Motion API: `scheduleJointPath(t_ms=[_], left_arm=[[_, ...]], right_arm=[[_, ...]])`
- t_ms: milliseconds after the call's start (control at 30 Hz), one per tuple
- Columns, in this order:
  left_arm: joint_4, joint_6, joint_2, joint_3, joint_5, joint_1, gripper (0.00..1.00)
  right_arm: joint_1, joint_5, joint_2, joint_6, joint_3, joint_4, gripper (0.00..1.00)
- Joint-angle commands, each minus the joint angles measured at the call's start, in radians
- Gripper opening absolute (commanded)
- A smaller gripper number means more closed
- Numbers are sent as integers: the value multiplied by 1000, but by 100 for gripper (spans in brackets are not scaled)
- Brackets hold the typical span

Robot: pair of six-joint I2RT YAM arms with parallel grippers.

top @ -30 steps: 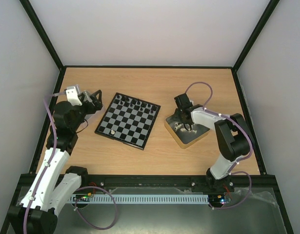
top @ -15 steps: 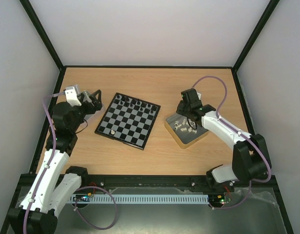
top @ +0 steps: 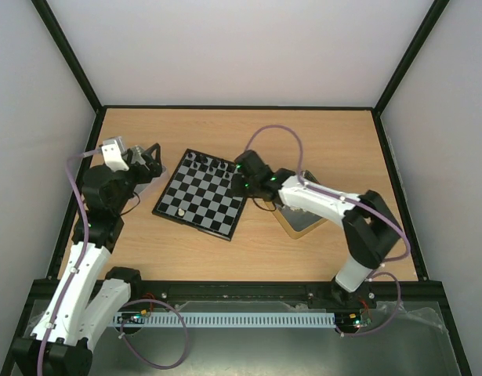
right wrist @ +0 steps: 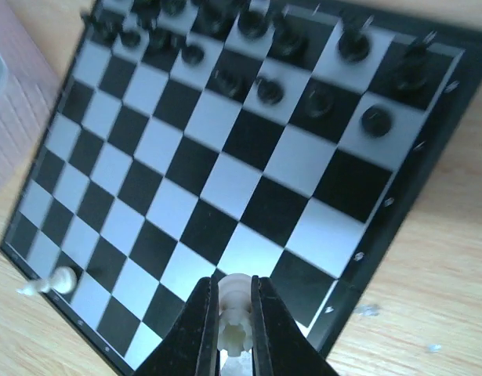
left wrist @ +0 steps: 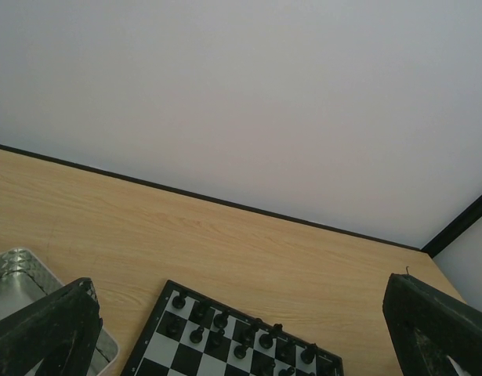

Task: Set up the chess pieces on the board
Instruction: Place the chess piece on the chessboard.

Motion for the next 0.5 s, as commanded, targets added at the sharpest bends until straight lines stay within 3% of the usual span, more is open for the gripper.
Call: scheduleJointPath(t_ms=[0, 233, 467], left_arm=[[12, -3, -18, 4, -33, 8, 99], [32, 5, -25, -2, 23, 8, 99], [31, 1, -21, -3, 14, 6, 100]], right_arm=[[101, 69, 91, 1, 79, -32, 6], [225, 123, 251, -42, 164, -117, 7], [243, 113, 281, -57, 172, -141, 10]])
